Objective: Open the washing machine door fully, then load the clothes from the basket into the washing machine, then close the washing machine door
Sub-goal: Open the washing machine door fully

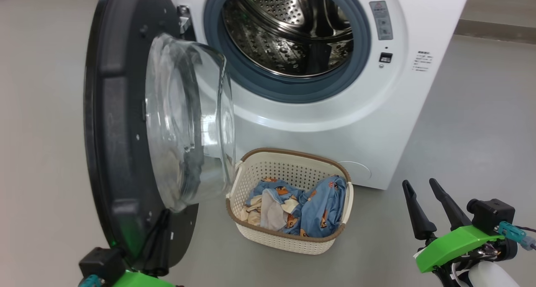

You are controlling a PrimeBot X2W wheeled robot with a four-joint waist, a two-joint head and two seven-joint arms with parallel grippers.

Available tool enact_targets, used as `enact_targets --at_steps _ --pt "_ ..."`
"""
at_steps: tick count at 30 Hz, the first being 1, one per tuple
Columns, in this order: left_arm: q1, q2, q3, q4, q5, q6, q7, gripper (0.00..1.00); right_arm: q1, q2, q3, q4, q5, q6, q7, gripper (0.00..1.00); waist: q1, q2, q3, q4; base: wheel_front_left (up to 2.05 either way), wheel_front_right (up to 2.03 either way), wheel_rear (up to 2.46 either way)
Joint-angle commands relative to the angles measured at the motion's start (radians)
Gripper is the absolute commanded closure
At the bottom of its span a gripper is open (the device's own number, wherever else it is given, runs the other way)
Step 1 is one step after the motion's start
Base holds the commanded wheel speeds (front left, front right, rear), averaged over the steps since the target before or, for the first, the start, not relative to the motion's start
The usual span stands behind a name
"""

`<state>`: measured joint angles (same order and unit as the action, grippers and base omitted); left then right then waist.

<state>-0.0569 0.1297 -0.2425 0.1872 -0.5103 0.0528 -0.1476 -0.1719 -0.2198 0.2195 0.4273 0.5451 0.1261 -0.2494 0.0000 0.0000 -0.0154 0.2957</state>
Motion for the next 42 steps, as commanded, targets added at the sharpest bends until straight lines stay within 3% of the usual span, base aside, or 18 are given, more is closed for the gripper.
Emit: enact_targets --at_steps 1,18,42 --pt "-0.033 0.029 0.057 -0.019 -0.008 0.017 0.004 1.00 -0.007 -0.007 0.009 -0.026 -0.008 0.005 -0.012 0.00 0.0000 0.0000 0.005 0.016 0.00 0.00 0.00" --pt "-0.140 0.125 0.170 0.043 -0.039 0.093 0.071 1.00 -0.029 0.015 -0.022 -0.038 -0.017 0.005 -0.012 0.00 0.0000 0.0000 0.063 0.103 0.00 0.00 0.00" --pt "-0.489 0.269 0.177 0.464 -0.033 -0.008 0.063 1.00 -0.087 0.002 -0.046 -0.049 -0.033 0.005 -0.012 0.00 0.0000 0.0000 0.187 0.191 0.00 0.00 0.00"
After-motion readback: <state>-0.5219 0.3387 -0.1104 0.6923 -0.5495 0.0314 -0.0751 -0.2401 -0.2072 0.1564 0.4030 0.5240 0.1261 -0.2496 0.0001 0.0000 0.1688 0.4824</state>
